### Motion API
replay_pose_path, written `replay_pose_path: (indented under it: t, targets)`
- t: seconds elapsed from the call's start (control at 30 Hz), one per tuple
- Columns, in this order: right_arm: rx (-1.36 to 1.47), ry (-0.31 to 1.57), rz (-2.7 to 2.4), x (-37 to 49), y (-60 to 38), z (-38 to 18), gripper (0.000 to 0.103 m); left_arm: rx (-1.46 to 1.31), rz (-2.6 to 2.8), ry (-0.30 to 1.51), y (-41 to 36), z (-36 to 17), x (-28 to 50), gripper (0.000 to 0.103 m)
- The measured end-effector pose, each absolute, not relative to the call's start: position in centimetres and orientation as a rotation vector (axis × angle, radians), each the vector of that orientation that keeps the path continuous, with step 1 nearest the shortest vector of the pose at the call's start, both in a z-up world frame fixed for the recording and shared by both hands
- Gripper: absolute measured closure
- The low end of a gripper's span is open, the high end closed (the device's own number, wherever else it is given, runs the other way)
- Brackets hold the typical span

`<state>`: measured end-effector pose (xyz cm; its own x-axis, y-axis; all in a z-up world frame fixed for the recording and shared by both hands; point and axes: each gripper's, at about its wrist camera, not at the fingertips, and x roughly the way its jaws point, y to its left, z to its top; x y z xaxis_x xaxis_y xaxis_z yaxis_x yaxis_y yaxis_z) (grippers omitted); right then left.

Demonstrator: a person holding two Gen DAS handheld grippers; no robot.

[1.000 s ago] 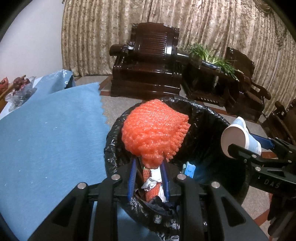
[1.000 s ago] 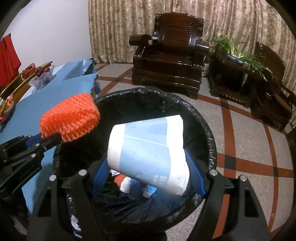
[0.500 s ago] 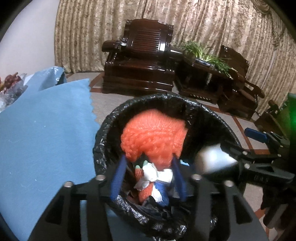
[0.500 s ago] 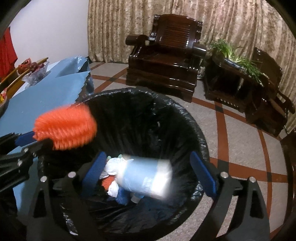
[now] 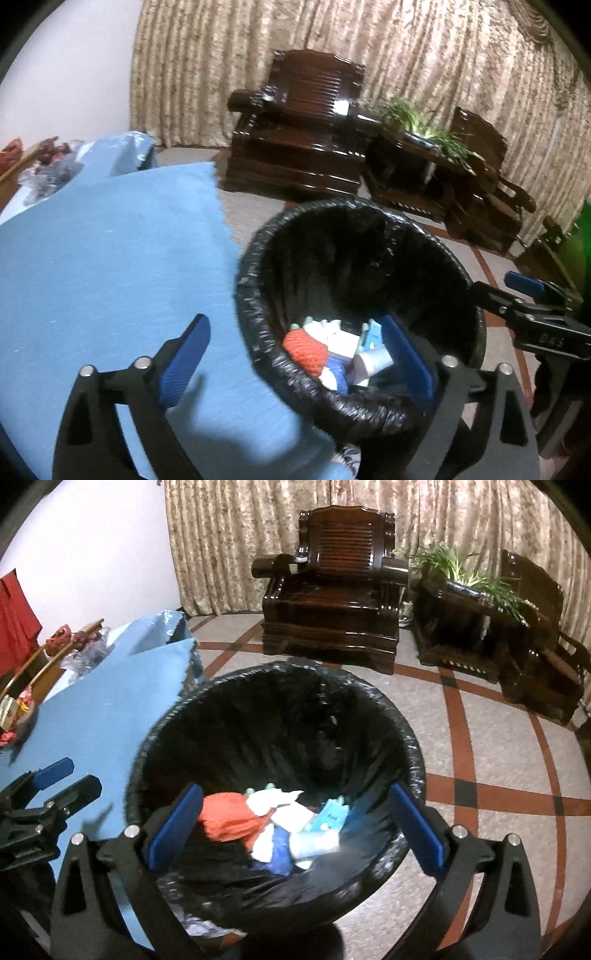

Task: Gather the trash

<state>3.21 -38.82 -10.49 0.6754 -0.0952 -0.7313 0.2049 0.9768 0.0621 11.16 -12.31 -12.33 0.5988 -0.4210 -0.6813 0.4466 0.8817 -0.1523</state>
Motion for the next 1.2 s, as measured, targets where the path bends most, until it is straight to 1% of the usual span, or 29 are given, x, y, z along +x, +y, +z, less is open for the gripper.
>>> replay_pose_path:
  t: [0.17,0.37,0.6,1.2]
  targets:
    - [0.179,0.785,-0.129,2.5,-36.7,-8.4,0.005,0.014,-0.453,0.757,-9.9,-10.7,9.6,0.006]
    - [0.144,0.744,-0.099,1.9,-33.8,-5.7,0.005,-0.013,-0.365,0.745,-7.1,-9.0,8.1,0.006]
    - [0.125,0.715,-0.051,1.0,-31.1,-2.9,0.005,0.002,-0.287,0.688,-4.6,-6.0,5.9,0.006]
    - [0.017,0.663,-0.02,-2.4,-26.2,1.8,0.005,0.013,-0.232,0.587,-2.0,-0.5,1.7,0.006]
